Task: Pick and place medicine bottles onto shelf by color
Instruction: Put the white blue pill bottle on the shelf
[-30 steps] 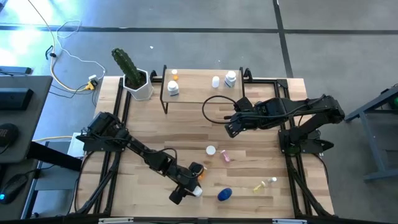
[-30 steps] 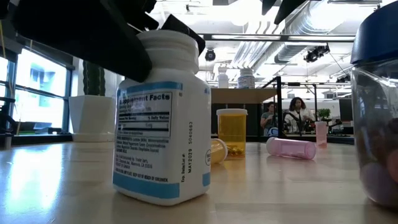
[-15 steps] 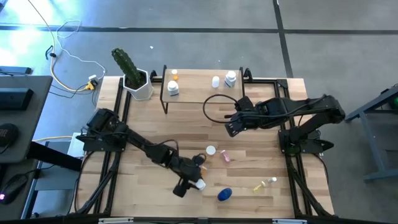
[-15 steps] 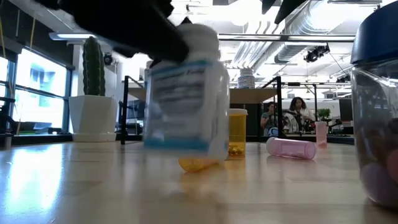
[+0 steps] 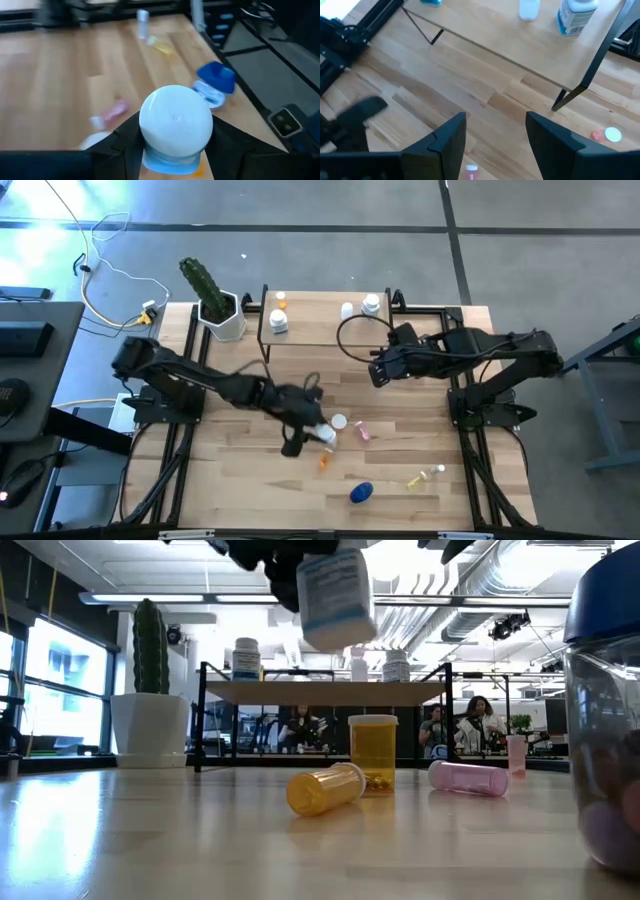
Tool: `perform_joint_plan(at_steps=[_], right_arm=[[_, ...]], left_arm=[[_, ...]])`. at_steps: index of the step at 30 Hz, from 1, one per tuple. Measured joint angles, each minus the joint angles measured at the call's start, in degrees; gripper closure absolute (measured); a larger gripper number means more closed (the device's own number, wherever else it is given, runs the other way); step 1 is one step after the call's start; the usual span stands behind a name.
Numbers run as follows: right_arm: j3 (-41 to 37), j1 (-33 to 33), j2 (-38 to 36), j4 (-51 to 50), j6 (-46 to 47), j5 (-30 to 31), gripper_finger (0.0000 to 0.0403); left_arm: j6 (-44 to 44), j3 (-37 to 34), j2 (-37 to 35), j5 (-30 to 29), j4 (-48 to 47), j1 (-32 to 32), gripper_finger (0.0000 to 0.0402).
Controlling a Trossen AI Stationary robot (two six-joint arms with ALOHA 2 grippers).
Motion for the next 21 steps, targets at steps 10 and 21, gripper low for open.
perform_joint_plan(at_steps=[10, 21], right_arm=[[0.0, -3.71, -0.24, 1.6, -5.49, -1.38, 0.0206], [0.0, -6.82, -0.24, 2.8, -9.61, -1.43, 0.0206]], left_arm=[[3.63, 0.04, -12.18, -6.92, -5.18, 12.95, 0.0241], [8.7, 3.0, -18.17, -10.42, -5.07, 30.77, 0.0241]])
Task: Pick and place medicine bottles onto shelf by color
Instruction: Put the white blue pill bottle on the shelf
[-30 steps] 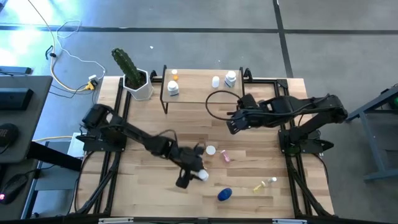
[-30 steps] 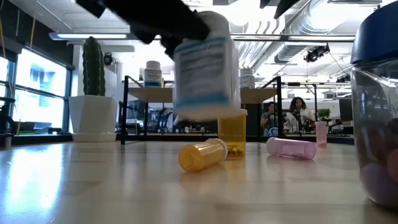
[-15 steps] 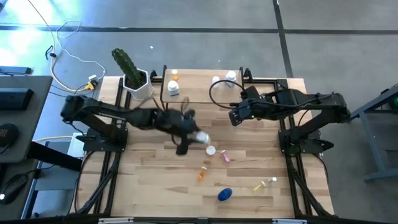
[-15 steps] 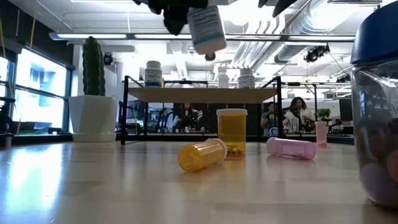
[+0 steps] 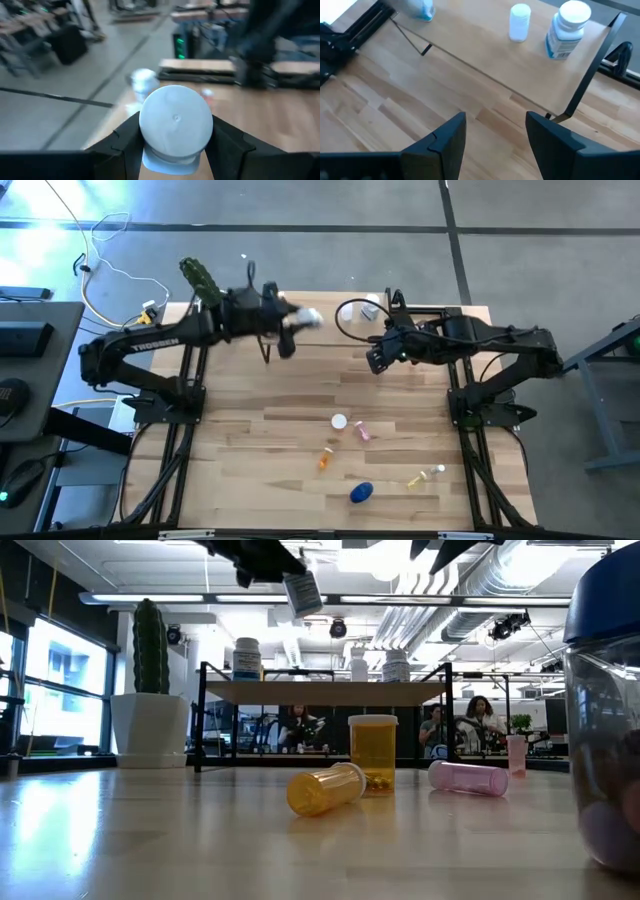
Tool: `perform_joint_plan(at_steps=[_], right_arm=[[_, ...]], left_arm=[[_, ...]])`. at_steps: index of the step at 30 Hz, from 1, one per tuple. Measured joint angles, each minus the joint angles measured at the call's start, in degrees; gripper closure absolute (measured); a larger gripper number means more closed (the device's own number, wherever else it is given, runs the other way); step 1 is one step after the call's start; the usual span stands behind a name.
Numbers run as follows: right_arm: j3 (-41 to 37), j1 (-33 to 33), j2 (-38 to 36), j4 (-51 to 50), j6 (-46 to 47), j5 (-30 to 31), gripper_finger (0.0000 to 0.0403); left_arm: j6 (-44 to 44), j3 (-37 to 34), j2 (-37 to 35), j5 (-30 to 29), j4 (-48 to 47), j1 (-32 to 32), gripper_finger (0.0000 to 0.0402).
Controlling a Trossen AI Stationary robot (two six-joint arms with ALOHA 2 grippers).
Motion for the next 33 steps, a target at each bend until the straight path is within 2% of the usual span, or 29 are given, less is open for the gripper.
perform_joint_plan(at_steps=[6, 12, 21, 28, 33], right_arm=[[0.0, -2.35, 0.0, 0.01, -3.36, -0.33, 0.0206], [0.0, -4.5, 0.0, 0.02, -6.73, -2.38, 0.0206], [0.0, -6.56, 0.0, 0.02, -11.26, -2.54, 0.0206], [0.0, -7.3, 0.02, 0.0, -11.74, -2.62, 0.0206], [0.0, -7.3, 0.04, 0.0, -11.32, -2.58, 0.0206]], left_arm=[[4.26, 5.34, 1.7, 0.18, 0.0, 7.37, 0.0241], [1.87, 10.1, 5.23, 0.19, -4.17, 12.05, 0.0241], [-3.1, 13.09, 12.93, -0.4, -7.19, 11.97, 0.0241], [-3.88, 16.43, 17.96, -2.03, -11.99, 11.95, 0.0241], [-4.95, 16.71, 20.51, -2.15, -12.13, 11.99, 0.0241]])
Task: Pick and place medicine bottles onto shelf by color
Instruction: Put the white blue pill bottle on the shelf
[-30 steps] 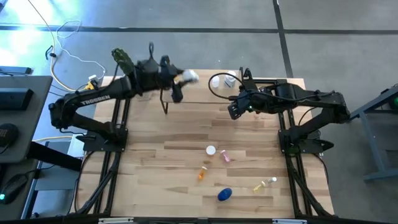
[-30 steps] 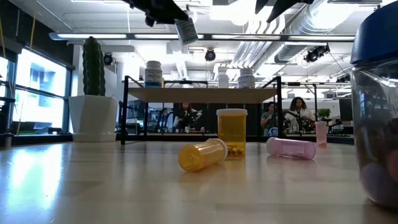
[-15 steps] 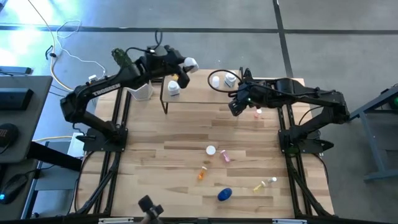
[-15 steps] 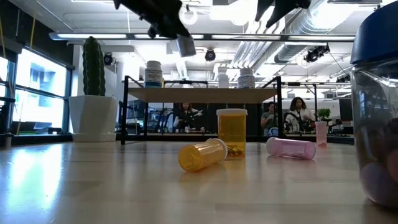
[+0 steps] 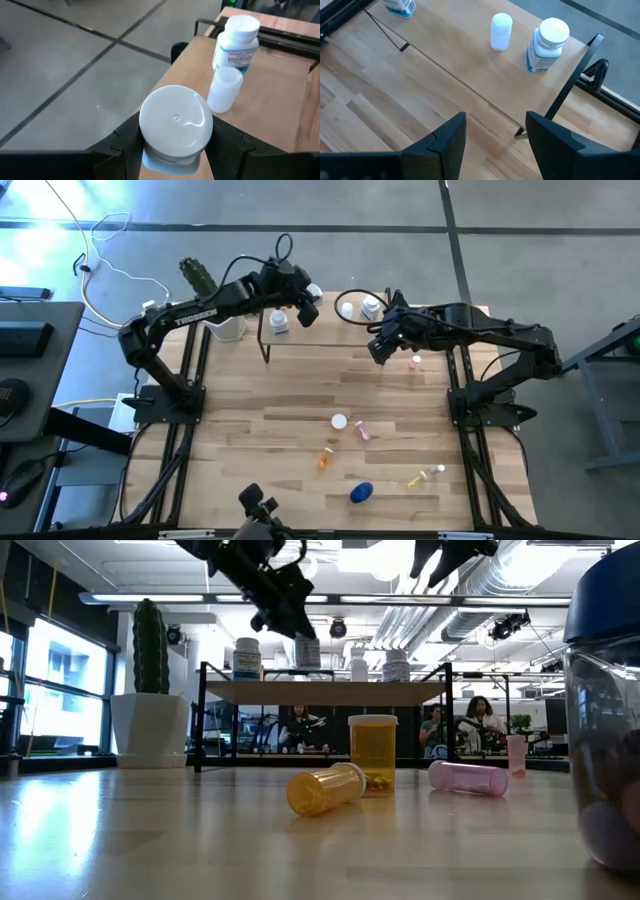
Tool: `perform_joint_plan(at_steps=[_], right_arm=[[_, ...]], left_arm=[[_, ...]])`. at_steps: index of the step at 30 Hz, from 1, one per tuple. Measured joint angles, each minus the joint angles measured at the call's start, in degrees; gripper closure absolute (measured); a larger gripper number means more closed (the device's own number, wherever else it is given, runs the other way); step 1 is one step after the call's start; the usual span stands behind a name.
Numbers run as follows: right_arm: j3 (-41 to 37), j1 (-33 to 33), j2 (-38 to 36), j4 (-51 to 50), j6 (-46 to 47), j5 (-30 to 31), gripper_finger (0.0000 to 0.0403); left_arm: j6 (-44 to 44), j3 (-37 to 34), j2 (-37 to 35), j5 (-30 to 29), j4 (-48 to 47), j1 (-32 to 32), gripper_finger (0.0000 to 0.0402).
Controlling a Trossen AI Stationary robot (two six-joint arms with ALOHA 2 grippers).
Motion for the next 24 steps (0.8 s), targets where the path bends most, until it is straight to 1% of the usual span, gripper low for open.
perform_joint_plan(at_steps=[9, 14, 24], right_arm=[[0.0, 0.0, 0.0, 0.0, 0.49, -0.12, 0.0206], [0.0, 0.0, 0.0, 0.0, 0.5, -5.23, 0.0206], [0.0, 0.17, 0.0, 0.0, 2.19, -9.87, 0.0206]], left_arm=[[-2.22, 0.05, 2.56, 0.01, -0.5, 0.55, 0.0241], [-2.25, 0.03, 3.77, 0.01, -2.37, 0.8, 0.0241], [-2.28, 0.01, 3.88, -0.09, -2.4, 0.81, 0.0236]])
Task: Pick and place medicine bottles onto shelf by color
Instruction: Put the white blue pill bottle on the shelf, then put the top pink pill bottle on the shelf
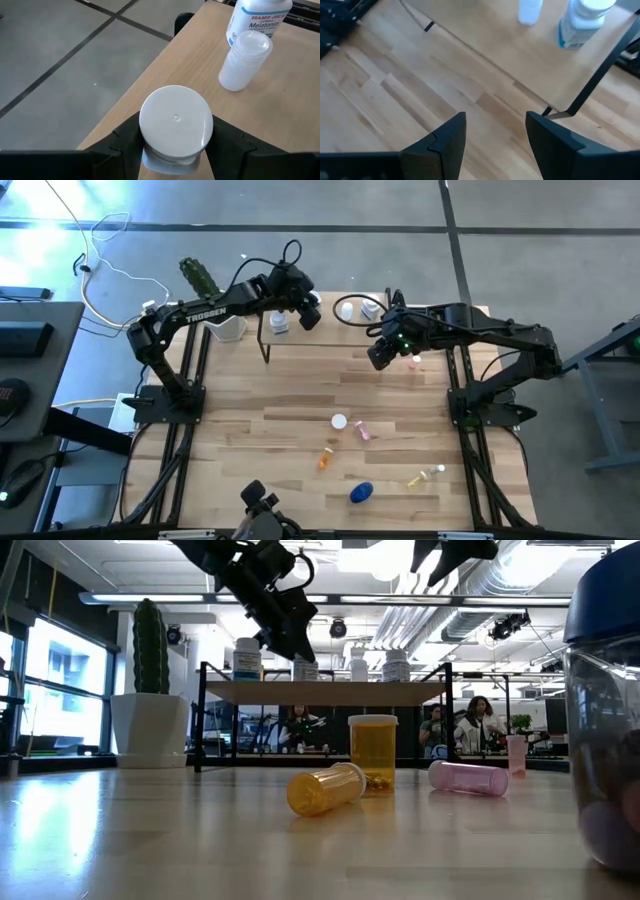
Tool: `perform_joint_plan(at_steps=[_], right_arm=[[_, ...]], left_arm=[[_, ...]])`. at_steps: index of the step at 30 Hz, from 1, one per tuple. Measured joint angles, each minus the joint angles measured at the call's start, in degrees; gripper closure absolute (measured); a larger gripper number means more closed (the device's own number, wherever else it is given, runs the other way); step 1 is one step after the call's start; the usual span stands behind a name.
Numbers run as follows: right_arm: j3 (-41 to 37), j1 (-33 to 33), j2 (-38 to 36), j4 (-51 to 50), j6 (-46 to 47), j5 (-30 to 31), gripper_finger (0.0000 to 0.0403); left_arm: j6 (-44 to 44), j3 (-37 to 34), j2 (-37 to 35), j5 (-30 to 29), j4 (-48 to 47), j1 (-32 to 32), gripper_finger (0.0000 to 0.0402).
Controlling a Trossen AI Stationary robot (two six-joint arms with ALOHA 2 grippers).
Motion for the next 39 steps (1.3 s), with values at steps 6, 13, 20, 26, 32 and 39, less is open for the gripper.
perform_joint_plan(at_steps=[6, 13, 20, 26, 32, 39], right_arm=[[0.0, 0.0, 0.0, 0.0, 0.02, -2.42, 0.0206], [0.0, 0.0, 0.0, 0.0, 0.01, -2.49, 0.0206], [0.0, 0.0, -1.26, -0.25, -1.34, 2.31, 0.0206], [0.0, -0.39, -5.18, -0.51, -3.57, 8.4, 0.0206], [0.0, -1.71, -8.86, -3.61, -4.98, 15.77, 0.0206], [-9.27, -6.29, -14.43, -7.62, -0.79, 21.59, 0.0206]], left_arm=[[0.0, 0.02, 0.0, -0.23, -0.03, 0.0, 0.0204], [0.0, 0.02, -0.09, -0.61, -0.03, 0.02, 0.0164], [0.02, 0.0, -2.15, -1.13, 0.56, 0.03, 0.0159], [1.05, 0.0, -6.08, -2.16, 0.42, 0.11, 0.0159], [1.05, 0.0, -10.92, -2.46, -0.32, -0.11, 0.0158], [1.07, 0.0, -16.71, -2.02, -4.41, -1.81, 0.0158]])
